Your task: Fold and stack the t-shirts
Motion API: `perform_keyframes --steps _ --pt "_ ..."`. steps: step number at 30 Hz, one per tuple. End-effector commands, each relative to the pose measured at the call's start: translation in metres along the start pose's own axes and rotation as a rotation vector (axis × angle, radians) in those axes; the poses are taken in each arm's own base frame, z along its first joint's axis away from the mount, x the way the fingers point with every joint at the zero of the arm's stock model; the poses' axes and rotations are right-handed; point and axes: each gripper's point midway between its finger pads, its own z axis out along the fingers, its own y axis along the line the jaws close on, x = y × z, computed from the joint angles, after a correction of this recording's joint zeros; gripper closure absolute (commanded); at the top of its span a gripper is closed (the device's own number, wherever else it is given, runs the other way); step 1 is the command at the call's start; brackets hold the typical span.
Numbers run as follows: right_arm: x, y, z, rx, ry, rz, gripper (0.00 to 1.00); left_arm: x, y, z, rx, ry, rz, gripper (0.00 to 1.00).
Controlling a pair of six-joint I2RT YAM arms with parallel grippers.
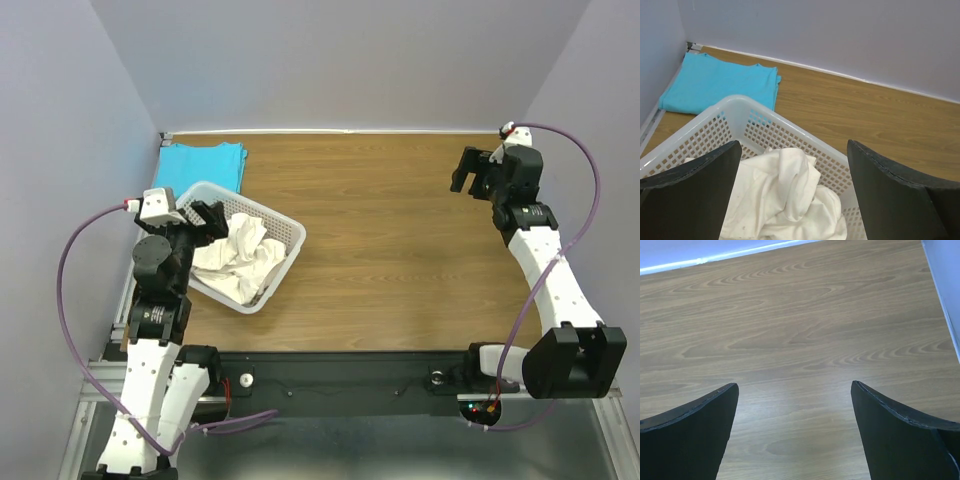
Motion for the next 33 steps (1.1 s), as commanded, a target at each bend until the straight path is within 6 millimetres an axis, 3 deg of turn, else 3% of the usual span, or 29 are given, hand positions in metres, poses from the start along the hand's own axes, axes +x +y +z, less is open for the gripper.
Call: perform_keyframes --steps 1,2,3,6,7,10,14,20,23,28,29,30,31,33 --pt "-0.025 0.000 -0.013 -0.006 -0.093 -0.023 0.00 -0.016 -0.010 -0.005 0.018 0.026 -0.050 0.02" --pt "-0.024 0.005 -0.015 -0.043 -0.091 -0.061 0.00 -0.006 -0.017 -0.003 0.049 0.087 -0.069 0.01" --pt "-0.024 0.011 -0.017 -0.083 -0.091 -0.086 0.00 -0.009 -0.018 -0.004 0.052 0.081 -0.069 0.01" --pt "-0.007 0.030 -0.023 -0.232 -0.071 -0.229 0.00 0.010 -0.021 -0.002 0.048 0.188 -0.120 0.02" --pt "0.009 0.047 -0.026 -0.354 -0.044 -0.267 0.00 0.016 -0.021 -0.002 0.038 0.217 -0.148 0.03" --pt "0.035 0.060 -0.032 -0.478 -0.005 -0.326 0.00 0.039 -0.016 -0.002 -0.010 0.325 -0.181 0.06" --pt "0.078 0.060 -0.036 -0.526 0.075 -0.342 0.00 0.079 -0.008 0.001 -0.084 0.493 -0.223 0.12" --pt "0.110 0.070 -0.048 -0.643 0.123 -0.363 0.00 0.132 0.006 0.008 -0.170 0.665 -0.222 0.14" --pt "0.131 0.070 -0.047 -0.679 0.171 -0.351 0.00 0.138 0.003 0.025 -0.169 0.668 -0.201 0.15" --pt "0.139 0.074 -0.046 -0.717 0.202 -0.326 0.00 0.154 -0.003 0.052 -0.199 0.704 -0.091 0.16" --pt "0.139 0.074 -0.046 -0.717 0.202 -0.326 0.00 0.168 0.001 0.055 -0.224 0.739 -0.062 0.19" --pt "0.139 0.074 -0.046 -0.716 0.202 -0.328 0.00 0.166 -0.001 0.060 -0.227 0.736 -0.043 0.24" --pt "0.139 0.072 -0.046 -0.705 0.200 -0.331 0.00 0.169 -0.003 0.061 -0.228 0.746 -0.023 0.44" --pt "0.138 0.070 -0.046 -0.698 0.195 -0.336 0.00 0.156 -0.004 0.067 -0.244 0.704 0.014 0.72"
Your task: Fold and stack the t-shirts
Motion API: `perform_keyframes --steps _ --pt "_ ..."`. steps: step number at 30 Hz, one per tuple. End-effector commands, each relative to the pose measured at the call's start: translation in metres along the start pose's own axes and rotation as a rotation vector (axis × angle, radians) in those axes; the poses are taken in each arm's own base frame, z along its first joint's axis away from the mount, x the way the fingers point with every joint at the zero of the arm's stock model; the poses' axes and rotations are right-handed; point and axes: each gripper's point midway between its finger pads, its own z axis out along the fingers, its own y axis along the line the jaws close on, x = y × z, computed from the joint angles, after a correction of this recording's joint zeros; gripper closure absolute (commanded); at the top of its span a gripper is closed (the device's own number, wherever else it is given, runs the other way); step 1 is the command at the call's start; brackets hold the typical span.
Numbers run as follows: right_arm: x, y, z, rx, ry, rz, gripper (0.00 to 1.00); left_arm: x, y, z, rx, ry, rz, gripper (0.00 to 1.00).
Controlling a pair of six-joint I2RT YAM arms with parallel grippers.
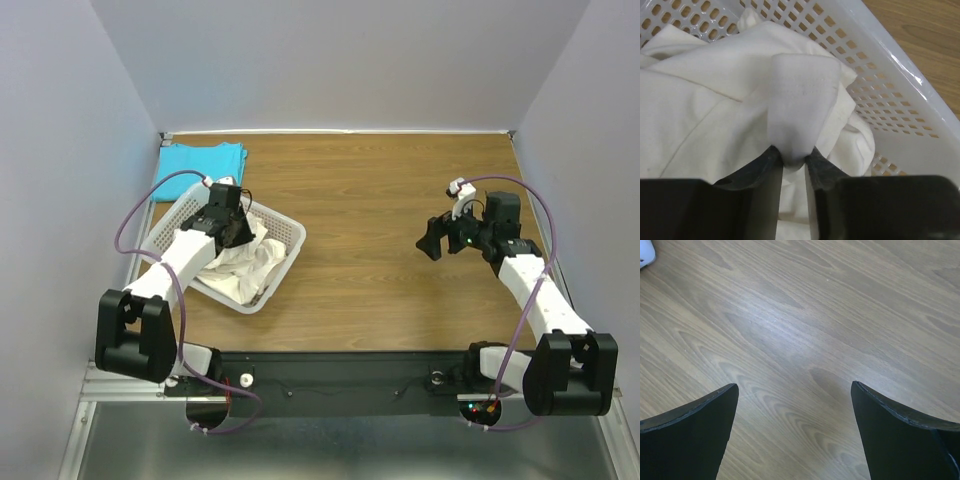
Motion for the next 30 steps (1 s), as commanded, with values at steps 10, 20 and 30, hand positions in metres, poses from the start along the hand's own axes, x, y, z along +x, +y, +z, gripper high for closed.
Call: perform_keyframes --steps 10,20,30 --pt "-0.017 0.000 -0.011 0.002 -0.070 -0.054 0.00 -0.184 -0.077 -0.212 0.284 -0.680 0.077 1.00" --pt "-0.020 -0.007 -0.015 0.047 -0.078 -0.054 0.00 -0.296 -0.203 -0.425 1.042 -0.991 -0.019 1.00" --pt "-0.018 -0.013 -0.015 0.071 -0.066 -0.033 0.00 -0.328 -0.232 -0.581 1.632 -1.211 -0.266 1.00"
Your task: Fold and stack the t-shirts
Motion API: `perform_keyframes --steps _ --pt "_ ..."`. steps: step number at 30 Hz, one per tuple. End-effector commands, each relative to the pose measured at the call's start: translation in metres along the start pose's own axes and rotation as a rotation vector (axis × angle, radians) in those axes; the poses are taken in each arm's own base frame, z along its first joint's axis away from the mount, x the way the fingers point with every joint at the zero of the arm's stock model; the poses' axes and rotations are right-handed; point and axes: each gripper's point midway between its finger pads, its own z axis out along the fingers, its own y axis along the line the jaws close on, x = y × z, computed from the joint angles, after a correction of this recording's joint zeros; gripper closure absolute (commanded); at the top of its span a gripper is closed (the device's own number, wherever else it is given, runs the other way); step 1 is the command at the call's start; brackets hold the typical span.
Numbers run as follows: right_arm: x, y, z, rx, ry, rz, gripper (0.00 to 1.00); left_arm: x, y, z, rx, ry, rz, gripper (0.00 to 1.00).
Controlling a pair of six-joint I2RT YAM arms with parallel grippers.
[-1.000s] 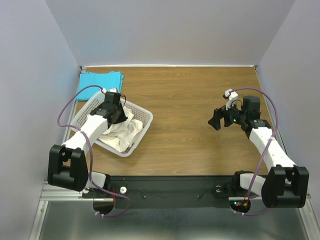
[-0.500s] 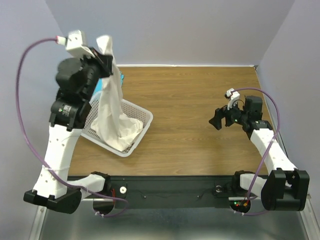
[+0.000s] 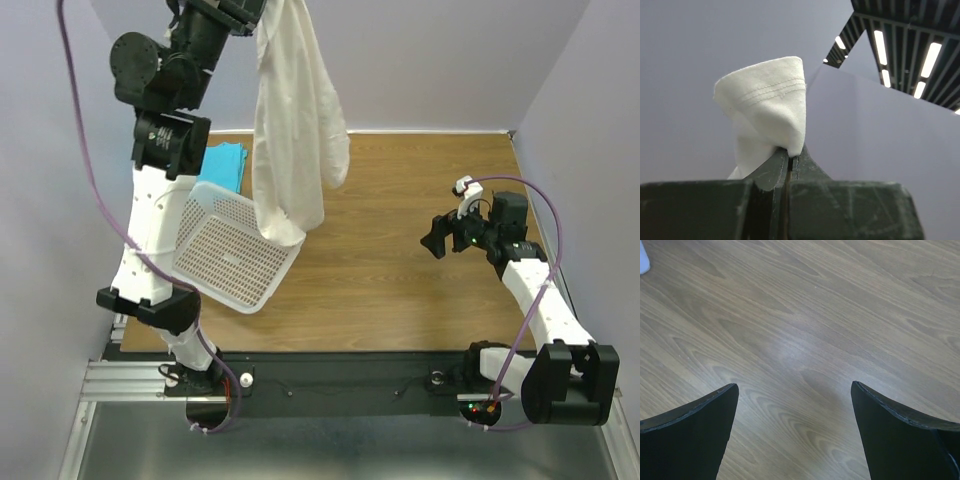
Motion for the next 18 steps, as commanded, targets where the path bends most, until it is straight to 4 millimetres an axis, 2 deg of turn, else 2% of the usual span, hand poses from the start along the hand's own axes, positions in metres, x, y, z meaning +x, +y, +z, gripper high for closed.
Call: perform_keyframes --steps 1,3,8,18 --pt "-0.007 -0.007 -0.003 0.033 -0.025 -0.012 0.00 -0.070 -0.096 -0.006 0.301 -0.267 -0.146 1.00" --pt "-0.008 -0.008 -0.002 0.034 -0.024 -0.011 0.00 -0.081 -0.108 -0.006 0.328 -0.328 -0.164 1.00" --pt "-0.006 -0.011 -0.001 0.048 -0.016 -0.002 0.00 -0.083 -0.119 -0.003 0.367 -0.431 -0.258 1.00" --pt "-0.005 -0.015 -0.001 0.065 -0.010 0.000 0.00 -0.057 -0.106 0.016 0.339 -0.474 -0.404 1.00"
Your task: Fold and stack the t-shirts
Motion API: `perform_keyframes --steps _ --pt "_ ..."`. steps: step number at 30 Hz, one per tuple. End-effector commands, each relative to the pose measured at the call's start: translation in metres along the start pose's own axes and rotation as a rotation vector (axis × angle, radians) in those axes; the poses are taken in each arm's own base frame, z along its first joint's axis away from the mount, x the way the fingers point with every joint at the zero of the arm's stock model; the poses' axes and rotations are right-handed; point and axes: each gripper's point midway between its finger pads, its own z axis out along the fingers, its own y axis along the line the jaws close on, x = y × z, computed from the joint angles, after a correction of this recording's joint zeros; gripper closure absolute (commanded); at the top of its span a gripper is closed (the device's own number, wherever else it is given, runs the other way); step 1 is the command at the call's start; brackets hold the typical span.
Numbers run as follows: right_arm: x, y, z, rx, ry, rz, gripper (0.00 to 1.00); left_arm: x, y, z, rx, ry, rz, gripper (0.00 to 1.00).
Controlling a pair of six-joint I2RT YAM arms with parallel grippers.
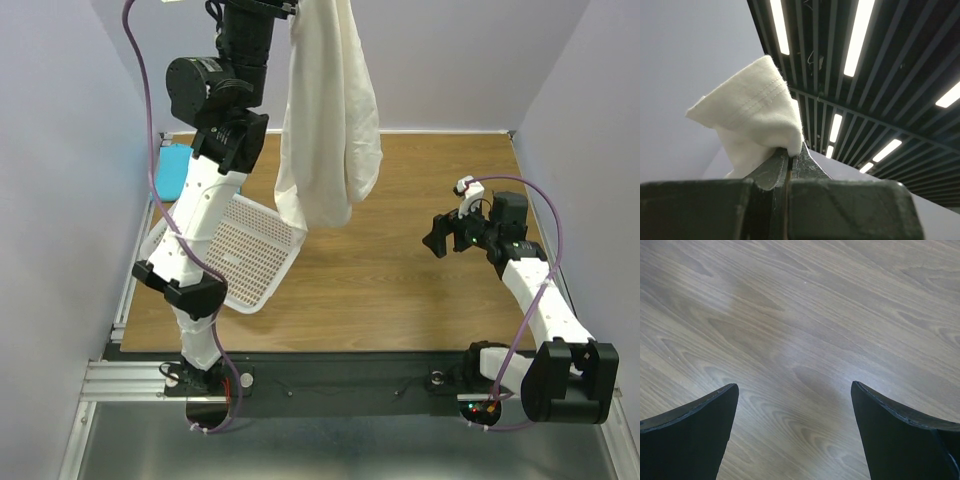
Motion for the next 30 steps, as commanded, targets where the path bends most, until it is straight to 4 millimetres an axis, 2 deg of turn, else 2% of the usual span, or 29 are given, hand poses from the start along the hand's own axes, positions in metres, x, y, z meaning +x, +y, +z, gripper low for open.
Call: perform_keyframes --steps 1,6,10,12,15,22,25,26,27,28,29,30 --pt "-0.010 -0.006 -0.002 0.024 -0.029 -0.013 0.00 -0.036 -0.047 0.003 0.127 -0.149 -0.070 1.00" --pt "-0.009 -0.007 -0.002 0.029 -0.027 -0.012 0.00 -0.019 -0.027 0.005 0.091 -0.135 -0.103 1.00" --pt "-0.008 -0.009 -0.001 0.039 -0.022 -0.010 0.00 -0.014 -0.026 0.006 0.098 -0.155 -0.120 1.00" --pt "-0.008 -0.010 -0.002 0.042 -0.022 -0.011 0.00 -0.006 -0.020 0.006 0.082 -0.145 -0.122 1.00" --pt "-0.008 -0.011 -0.001 0.046 -0.020 -0.008 0.00 0.018 0.000 0.003 0.032 -0.094 -0.131 1.00" --pt "-0.007 -0.015 -0.001 0.065 -0.013 -0.012 0.00 0.068 0.031 -0.003 -0.032 0.018 -0.146 1.00" --pt "-0.006 -0.017 -0.002 0.074 -0.011 -0.015 0.00 0.093 0.048 -0.015 -0.085 0.110 -0.118 1.00" --pt "-0.006 -0.018 -0.002 0.081 -0.010 -0.015 0.00 0.090 0.043 -0.019 -0.091 0.131 -0.091 1.00" --pt "-0.006 -0.019 -0.002 0.083 -0.011 -0.017 0.00 0.095 0.048 -0.024 -0.111 0.154 -0.076 1.00" --pt "-0.006 -0.019 -0.002 0.084 -0.009 -0.016 0.00 0.115 0.073 -0.040 -0.174 0.209 -0.060 1.00" --pt "-0.006 -0.020 -0.002 0.088 -0.008 -0.018 0.00 0.120 0.081 -0.047 -0.202 0.233 -0.042 1.00" --pt "-0.005 -0.021 -0.003 0.094 -0.007 -0.018 0.00 0.119 0.081 -0.055 -0.225 0.254 -0.023 1.00"
